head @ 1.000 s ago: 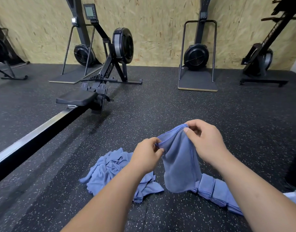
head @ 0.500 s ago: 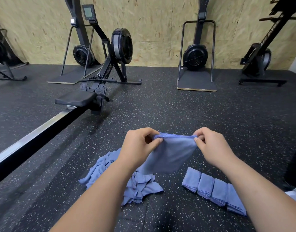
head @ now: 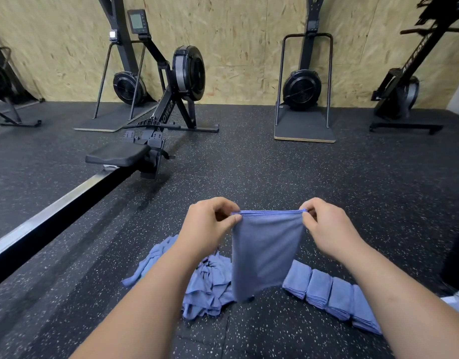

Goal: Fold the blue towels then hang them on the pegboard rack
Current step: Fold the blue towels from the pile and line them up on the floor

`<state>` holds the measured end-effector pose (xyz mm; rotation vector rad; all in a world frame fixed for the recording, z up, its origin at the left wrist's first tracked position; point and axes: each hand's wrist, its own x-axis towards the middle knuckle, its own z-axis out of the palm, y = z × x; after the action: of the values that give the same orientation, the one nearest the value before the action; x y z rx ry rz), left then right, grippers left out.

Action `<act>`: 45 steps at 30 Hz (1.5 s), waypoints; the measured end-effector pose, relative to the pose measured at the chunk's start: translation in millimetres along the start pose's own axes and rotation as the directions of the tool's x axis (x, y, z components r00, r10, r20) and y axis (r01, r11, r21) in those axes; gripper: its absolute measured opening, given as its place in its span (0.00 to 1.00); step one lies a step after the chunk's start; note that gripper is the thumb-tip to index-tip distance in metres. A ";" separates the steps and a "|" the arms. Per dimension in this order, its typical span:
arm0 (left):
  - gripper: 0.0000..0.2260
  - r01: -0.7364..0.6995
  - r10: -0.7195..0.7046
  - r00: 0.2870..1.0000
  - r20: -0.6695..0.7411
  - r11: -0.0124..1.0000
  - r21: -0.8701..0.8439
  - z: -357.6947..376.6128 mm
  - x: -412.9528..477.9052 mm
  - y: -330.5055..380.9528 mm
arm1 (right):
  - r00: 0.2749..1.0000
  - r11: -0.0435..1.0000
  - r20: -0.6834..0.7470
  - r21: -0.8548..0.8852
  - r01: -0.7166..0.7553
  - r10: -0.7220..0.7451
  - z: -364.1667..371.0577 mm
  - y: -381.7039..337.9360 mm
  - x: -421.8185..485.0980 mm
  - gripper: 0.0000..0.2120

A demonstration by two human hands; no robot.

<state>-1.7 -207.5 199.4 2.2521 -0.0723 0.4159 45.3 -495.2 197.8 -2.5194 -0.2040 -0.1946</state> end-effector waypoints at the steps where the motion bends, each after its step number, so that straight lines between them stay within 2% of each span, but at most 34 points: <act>1: 0.05 0.006 -0.007 1.000 -0.014 0.999 -0.041 -0.3 0.0 0.4 | 1.000 1.000 0.013 0.002 -0.002 0.002 0.3 0.0 0.1 0.05; 6: 0.06 -0.039 0.038 0.999 -0.013 0.999 -0.031 -3.4 -0.2 1.5 | 1.000 0.999 0.017 0.035 -0.017 0.017 -0.5 0.0 3.0 0.05; 10: 0.06 -0.073 0.071 0.997 0.015 0.989 0.131 -5.4 0.5 2.4 | 1.000 0.997 0.004 0.074 -0.016 0.015 -2.8 -0.7 3.9 0.05; 15: 0.03 0.041 -0.026 0.999 -0.047 0.935 0.352 6.0 3.3 0.7 | 0.999 0.992 0.004 0.113 0.052 -0.052 0.2 -8.6 0.6 0.05; 17: 0.09 0.013 0.001 1.000 -0.031 0.882 0.471 12.1 2.8 2.2 | 0.996 0.985 -0.008 0.143 0.092 -0.092 1.9 -12.3 -0.9 0.05; 20: 0.08 0.015 -0.015 1.000 -0.007 0.725 0.688 16.3 -2.6 7.9 | 0.990 0.971 -0.024 0.190 0.143 -0.141 3.0 -17.3 -1.8 0.06; 21: 0.08 0.036 -0.025 0.999 -0.026 0.701 0.713 17.4 -3.9 9.5 | 0.987 0.965 -0.024 0.209 0.157 -0.156 2.8 -19.5 -2.1 0.06; 22: 0.08 0.038 -0.011 0.999 -0.043 0.707 0.706 19.5 -4.1 9.4 | 0.985 0.957 -0.021 0.233 0.172 -0.172 2.8 -22.1 -2.7 0.06; 23: 0.07 0.017 0.025 0.998 -0.055 0.761 0.649 21.8 -4.0 8.5 | 0.981 0.948 -0.015 0.256 0.191 -0.194 2.8 -25.5 -3.6 0.07; 25: 0.10 -0.090 0.104 0.994 -0.015 0.914 0.396 26.9 -5.1 11.8 | 0.964 0.926 0.004 0.282 0.252 -0.264 2.9 -34.7 -7.7 0.06; 26: 0.12 -0.140 0.131 0.990 0.053 0.959 0.247 28.0 -7.3 16.4 | 0.951 0.912 0.018 0.288 0.291 -0.309 3.1 -39.5 -10.5 0.06; 27: 0.14 -0.180 0.165 0.979 0.120 0.974 0.135 28.4 -10.0 21.9 | 0.936 0.898 0.033 0.297 0.325 -0.350 3.4 -43.9 -13.1 0.06; 29: 0.13 -0.203 0.193 0.961 0.198 0.979 0.033 29.2 -13.1 28.6 | 0.914 0.873 0.058 0.324 0.364 -0.403 4.2 -48.8 -16.5 0.07; 31: 0.09 -0.195 0.185 0.964 0.193 0.980 0.032 31.9 -12.4 27.5 | 0.918 0.870 0.069 0.354 0.343 -0.390 5.6 -48.2 -16.4 0.09; 34: 0.06 -0.165 0.156 0.973 0.170 0.986 0.040 32.1 -11.1 25.2 | 0.946 0.874 0.123 0.434 0.220 -0.299 8.3 -42.7 -15.7 0.13; 36: 0.05 -0.190 0.185 0.972 0.148 0.981 0.024 30.4 -12.2 27.0 | 0.935 0.863 0.236 0.490 0.120 -0.264 10.7 -37.1 -17.0 0.17; 38: 0.04 -0.226 0.226 0.967 0.116 0.974 -0.013 27.3 -13.6 29.4 | 0.885 0.859 0.372 0.509 0.057 -0.279 14.1 -29.3 -19.1 0.19; 40: 0.03 -0.250 0.252 0.964 0.084 0.968 -0.034 22.2 -14.4 31.9 | 0.848 0.885 0.439 0.460 0.072 -0.297 18.2 -22.7 -20.2 0.16; 43: 0.02 -0.268 0.269 0.963 0.024 0.963 -0.036 14.5 -13.7 30.7 | 0.869 0.942 0.413 0.299 0.153 -0.273 22.6 -14.4 -18.3 0.12; 45: 0.02 -0.245 0.245 0.969 -0.021 0.968 -0.060 9.2 -12.2 27.3 | 0.879 0.953 0.402 0.260 0.158 -0.256 21.5 -10.3 -16.2 0.10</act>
<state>-15.8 -233.4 209.8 2.1856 -0.3549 0.5527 29.5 -476.1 183.1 -2.2818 -0.6421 0.2974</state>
